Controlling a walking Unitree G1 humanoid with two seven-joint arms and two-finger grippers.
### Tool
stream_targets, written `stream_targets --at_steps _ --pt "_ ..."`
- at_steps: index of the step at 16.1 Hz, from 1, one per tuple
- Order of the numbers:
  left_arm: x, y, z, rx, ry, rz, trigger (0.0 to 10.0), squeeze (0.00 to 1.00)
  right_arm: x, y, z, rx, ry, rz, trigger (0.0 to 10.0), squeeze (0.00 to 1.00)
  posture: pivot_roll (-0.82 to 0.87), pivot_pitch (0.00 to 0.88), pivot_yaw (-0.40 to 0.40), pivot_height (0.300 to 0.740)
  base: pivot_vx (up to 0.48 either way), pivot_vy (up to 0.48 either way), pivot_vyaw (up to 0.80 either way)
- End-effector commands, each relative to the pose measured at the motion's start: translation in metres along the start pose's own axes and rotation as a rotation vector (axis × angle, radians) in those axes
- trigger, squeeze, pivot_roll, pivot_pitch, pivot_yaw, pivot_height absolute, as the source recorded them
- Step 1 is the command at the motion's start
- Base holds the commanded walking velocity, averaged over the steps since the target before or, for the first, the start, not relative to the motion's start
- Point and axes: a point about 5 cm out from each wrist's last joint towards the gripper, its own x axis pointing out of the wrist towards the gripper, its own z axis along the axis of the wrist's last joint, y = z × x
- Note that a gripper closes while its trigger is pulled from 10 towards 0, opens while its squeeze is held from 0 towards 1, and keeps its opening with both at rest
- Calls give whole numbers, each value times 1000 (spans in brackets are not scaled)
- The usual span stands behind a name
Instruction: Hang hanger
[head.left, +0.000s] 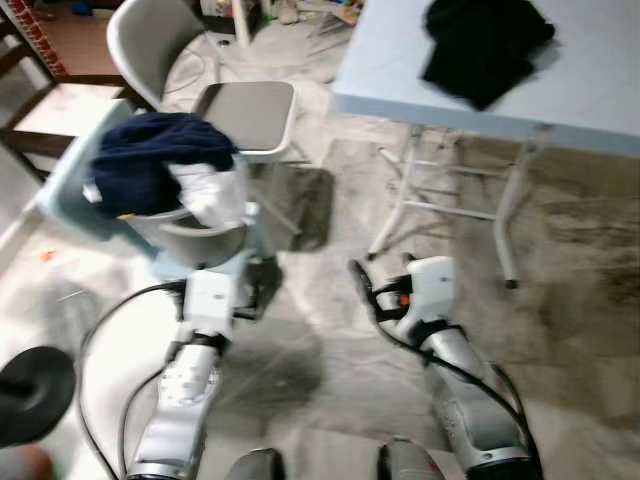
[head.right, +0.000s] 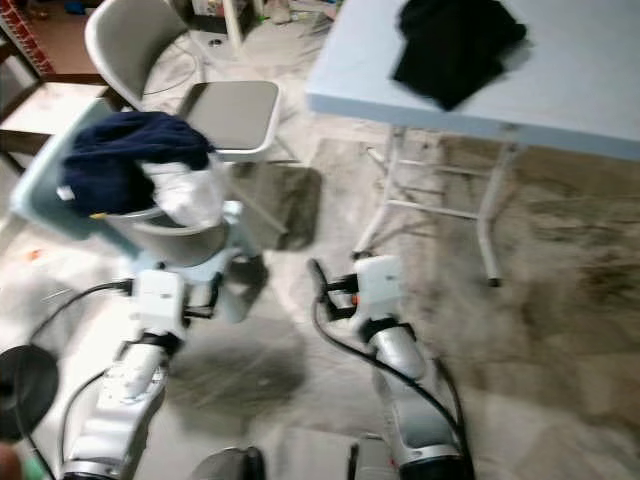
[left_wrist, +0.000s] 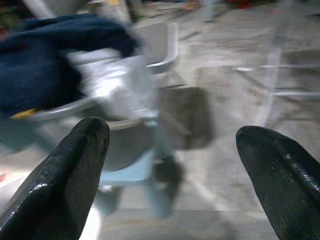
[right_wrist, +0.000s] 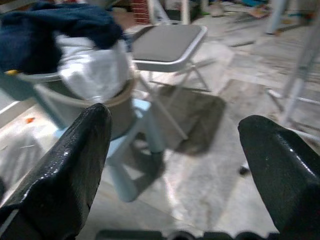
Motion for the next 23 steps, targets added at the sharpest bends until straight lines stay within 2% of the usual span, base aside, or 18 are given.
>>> stream_targets --at_steps 1,6,7,10,14,19,23 --pt "-1 -7 -2 -4 10 -19 10000 0 -3 -10 -1 -15 8 -33 10000 0 -47 247 38 740 0 480 0" --pt "-2 -3 -3 2 15 -4 10000 0 -1 -9 1 -14 0 -31 10000 0 -41 244 34 740 0 480 0" --pt "-2 0 -2 28 6 12 10000 0 0 -9 1 -15 -2 -28 10000 0 -37 240 34 740 0 0 0" --pt "-6 6 8 13 -88 28 10000 0 1 -9 7 -10 -45 -9 10000 0 -33 223 28 740 0 0 0" --pt "-9 3 6 -29 -90 12 10000 0 3 -16 9 -14 -60 -9 10000 0 -17 200 7 740 0 0 0" --pt "-9 -1 11 -68 -127 -17 10000 0 6 -8 16 -30 -94 43 10000 0 -7 202 -18 740 248 0 0" --pt "-15 4 6 -73 -110 4 10000 0 3 -8 11 -63 -82 73 10000 0 -10 216 -14 740 337 0 0"
